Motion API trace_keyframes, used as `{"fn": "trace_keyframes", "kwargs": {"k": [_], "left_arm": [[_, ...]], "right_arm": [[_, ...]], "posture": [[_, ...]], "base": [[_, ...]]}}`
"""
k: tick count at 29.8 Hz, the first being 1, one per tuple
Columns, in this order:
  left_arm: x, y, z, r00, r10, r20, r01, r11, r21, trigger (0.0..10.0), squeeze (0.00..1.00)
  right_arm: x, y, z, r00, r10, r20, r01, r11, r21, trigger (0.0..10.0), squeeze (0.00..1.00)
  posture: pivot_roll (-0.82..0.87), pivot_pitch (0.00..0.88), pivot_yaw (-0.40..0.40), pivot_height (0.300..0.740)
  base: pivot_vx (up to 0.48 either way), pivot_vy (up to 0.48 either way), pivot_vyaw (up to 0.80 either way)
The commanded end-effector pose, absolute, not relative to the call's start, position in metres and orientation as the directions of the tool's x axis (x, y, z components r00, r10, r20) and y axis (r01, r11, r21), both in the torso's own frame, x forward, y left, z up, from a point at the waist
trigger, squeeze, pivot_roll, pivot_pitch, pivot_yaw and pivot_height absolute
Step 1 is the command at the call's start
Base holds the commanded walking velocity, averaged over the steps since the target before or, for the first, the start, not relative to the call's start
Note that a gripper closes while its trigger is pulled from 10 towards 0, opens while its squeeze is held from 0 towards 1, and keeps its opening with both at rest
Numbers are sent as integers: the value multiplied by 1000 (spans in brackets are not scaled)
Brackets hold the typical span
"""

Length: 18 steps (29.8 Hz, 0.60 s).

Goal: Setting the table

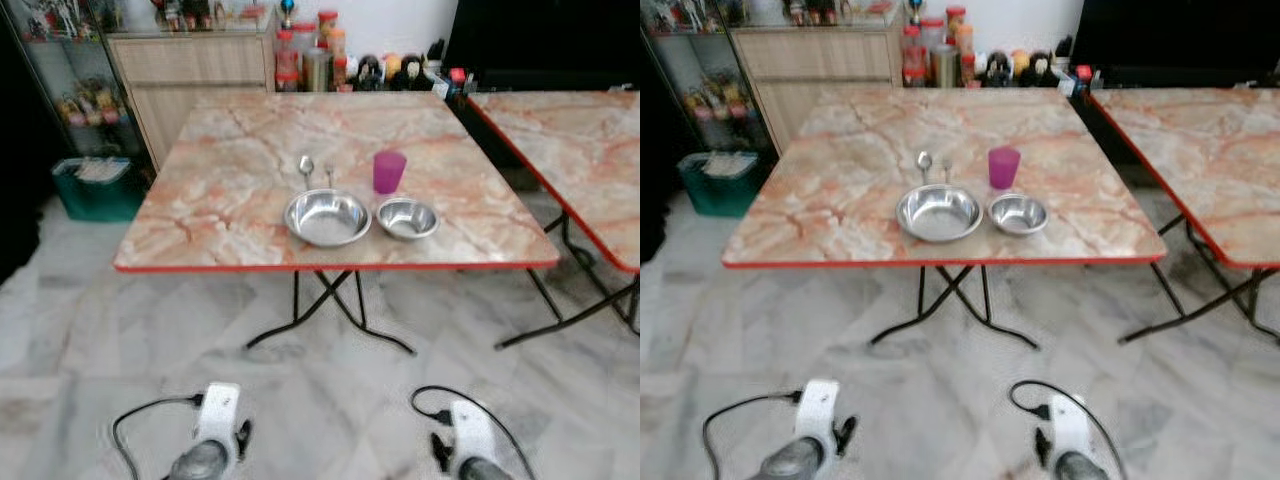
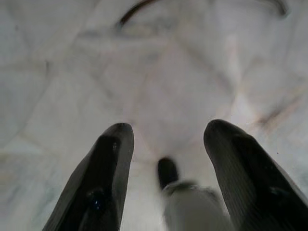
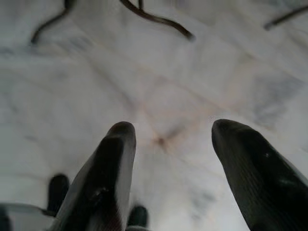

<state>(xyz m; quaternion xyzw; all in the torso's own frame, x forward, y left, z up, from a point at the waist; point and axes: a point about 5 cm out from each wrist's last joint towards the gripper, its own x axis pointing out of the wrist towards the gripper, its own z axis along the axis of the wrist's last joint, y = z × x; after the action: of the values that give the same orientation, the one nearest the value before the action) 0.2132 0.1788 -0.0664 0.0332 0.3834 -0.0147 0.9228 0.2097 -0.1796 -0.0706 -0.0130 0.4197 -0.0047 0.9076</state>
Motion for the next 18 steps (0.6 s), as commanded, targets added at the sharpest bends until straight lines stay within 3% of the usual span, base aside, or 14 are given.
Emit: {"fn": "trace_keyframes", "kwargs": {"k": [1, 10, 18], "left_arm": [[217, 171, -65, 711, -19, -703, 62, 997, 37, 10000, 0], [218, 171, -65, 711, -15, -703, 64, 997, 43, 10000, 0], [227, 176, -57, 755, 21, -656, 54, 994, 94, 10000, 0]], "right_arm": [[202, -191, -73, 630, -50, -775, 14, 999, -52, 10000, 0], [202, -192, -73, 628, -51, -776, 13, 998, -55, 10000, 0], [203, -192, -73, 629, -49, -776, 3, 998, -60, 10000, 0]], "posture": [[43, 0, -24, 740], [42, 0, -24, 740], [28, 0, -19, 740]], "base": [[281, 0, 0], [273, 0, 0], [0, 0, 0]]}}
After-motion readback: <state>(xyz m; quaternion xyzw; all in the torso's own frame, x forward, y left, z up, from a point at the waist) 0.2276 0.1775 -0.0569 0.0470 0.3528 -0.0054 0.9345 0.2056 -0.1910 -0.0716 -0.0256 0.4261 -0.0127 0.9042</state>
